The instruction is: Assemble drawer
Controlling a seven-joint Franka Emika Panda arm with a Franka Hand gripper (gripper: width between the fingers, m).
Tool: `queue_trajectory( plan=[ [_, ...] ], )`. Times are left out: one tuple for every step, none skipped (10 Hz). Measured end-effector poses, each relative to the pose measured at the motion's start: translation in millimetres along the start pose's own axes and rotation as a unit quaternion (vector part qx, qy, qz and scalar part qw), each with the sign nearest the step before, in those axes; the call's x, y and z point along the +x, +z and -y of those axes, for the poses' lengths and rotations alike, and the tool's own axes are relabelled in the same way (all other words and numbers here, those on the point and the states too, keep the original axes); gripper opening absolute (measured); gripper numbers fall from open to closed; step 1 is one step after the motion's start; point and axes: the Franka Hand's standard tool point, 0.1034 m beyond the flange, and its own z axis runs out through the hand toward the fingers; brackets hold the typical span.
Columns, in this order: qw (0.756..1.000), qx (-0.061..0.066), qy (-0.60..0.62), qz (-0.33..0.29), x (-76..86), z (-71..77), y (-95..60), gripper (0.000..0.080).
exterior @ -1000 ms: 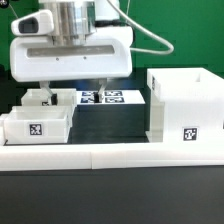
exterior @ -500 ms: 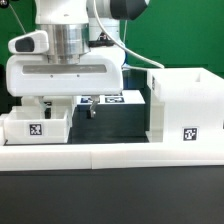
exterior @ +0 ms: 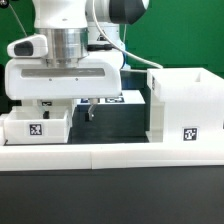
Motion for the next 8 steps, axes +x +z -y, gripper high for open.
queue_trajectory(
  plan=[
    [1.0, -0.001, -0.002, 0.0, -1.8, 1.9, 3.7, 0.0649],
    [1.0, 0.001, -0.005, 0.004, -4.8, 6.4, 7.2, 0.0649],
    [1.0, 0.002, -0.006, 0.005, -5.5, 7.7, 8.6, 0.0649],
    [1.0, 0.002, -0.006, 0.006, -6.1, 8.3, 9.5, 0.0649],
    [1.0, 0.002, -0.006, 0.007, -6.4, 8.1, 9.9, 0.0649],
    [1.0, 0.002, -0.008, 0.007, -6.5, 7.4, 10.1, 0.0649],
    [1.0, 0.0, -0.009, 0.004, -5.8, 6.5, 10.1, 0.0649],
    [1.0, -0.001, -0.008, 0.001, -6.2, 6.1, 10.4, 0.0521]
  ],
)
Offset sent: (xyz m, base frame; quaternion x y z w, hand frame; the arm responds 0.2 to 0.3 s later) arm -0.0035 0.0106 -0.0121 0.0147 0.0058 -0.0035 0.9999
